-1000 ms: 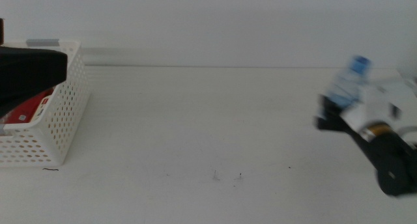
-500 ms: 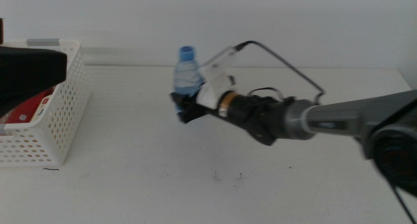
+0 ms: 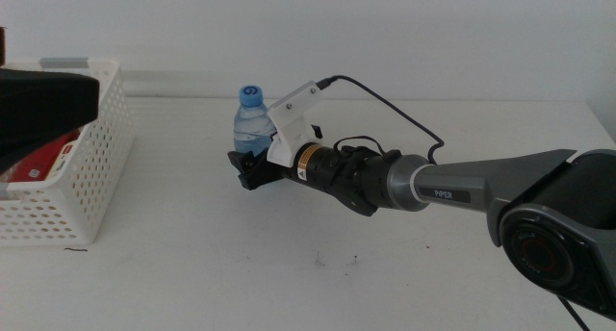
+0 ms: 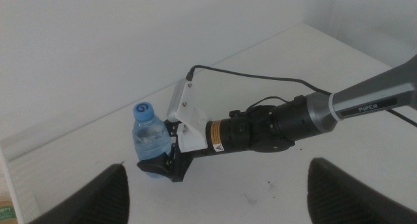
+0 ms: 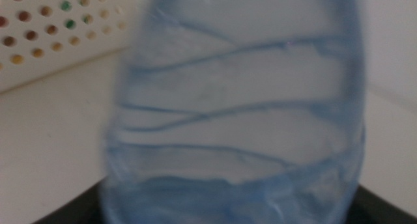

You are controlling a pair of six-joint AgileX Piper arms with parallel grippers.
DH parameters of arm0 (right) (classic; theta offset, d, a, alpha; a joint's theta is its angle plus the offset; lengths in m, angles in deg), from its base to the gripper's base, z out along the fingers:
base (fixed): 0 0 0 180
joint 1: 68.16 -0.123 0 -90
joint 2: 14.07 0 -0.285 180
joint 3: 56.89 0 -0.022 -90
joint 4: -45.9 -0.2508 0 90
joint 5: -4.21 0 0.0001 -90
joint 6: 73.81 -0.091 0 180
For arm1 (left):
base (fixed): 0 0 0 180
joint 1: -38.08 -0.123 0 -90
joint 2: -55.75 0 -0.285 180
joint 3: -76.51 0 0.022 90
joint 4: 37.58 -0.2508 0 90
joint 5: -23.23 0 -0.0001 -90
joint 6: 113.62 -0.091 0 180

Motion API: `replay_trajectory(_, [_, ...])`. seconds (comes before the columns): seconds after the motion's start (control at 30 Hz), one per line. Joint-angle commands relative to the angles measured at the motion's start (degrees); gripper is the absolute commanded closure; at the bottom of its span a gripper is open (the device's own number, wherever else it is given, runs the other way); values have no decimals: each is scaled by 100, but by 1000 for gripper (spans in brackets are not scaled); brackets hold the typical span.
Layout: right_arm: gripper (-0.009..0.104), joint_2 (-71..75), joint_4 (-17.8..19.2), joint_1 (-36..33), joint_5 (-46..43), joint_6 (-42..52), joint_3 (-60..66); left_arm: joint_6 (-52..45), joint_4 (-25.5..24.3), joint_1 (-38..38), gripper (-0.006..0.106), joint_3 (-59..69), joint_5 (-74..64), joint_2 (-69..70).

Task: Use arms to grab the bottles and put them into the dustbin to the left of the table.

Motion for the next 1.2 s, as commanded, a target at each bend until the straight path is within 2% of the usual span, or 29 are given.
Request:
replay_trajectory(0.0, [5,155,23,-10,655,-474,-1,49,8,9,7,-24,70,11])
replay_trajectory(0.13, [4,856,-22,9,1899,-509,417,49,8,9,7,-24,70,11])
replay_trajectory(0.37, [5,3288,-55,0,2338,-851,2231,49,8,9,7,-24,128,11])
replay_trajectory(0.5, [5,4881,-126,-147,3279,-821,2825,49,8,9,7,-24,318,11])
replay_trajectory(0.6, [5,5938,-744,-171,4573,-265,2655,49,8,9,7,-24,431,11])
replay_trajectory(0.7, [7,6719,-2114,-171,6036,1070,2019,49,8,9,7,-24,459,11])
replay_trajectory(0.73, [8,6880,-2420,-171,6409,1348,1818,49,8,9,7,-24,459,11])
replay_trajectory(0.77, [9,7011,-2555,-171,6590,1479,1686,49,8,9,7,-24,459,11])
replay_trajectory(0.83, [11,7171,-2572,-171,6686,1483,1579,49,8,9,7,-24,459,11])
replay_trajectory(0.9, [12,7236,-2420,-171,6686,1345,1568,49,8,9,7,-24,459,11])
replay_trajectory(1.17, [12,7236,-2420,-171,6583,1187,1568,49,8,9,7,-24,459,11])
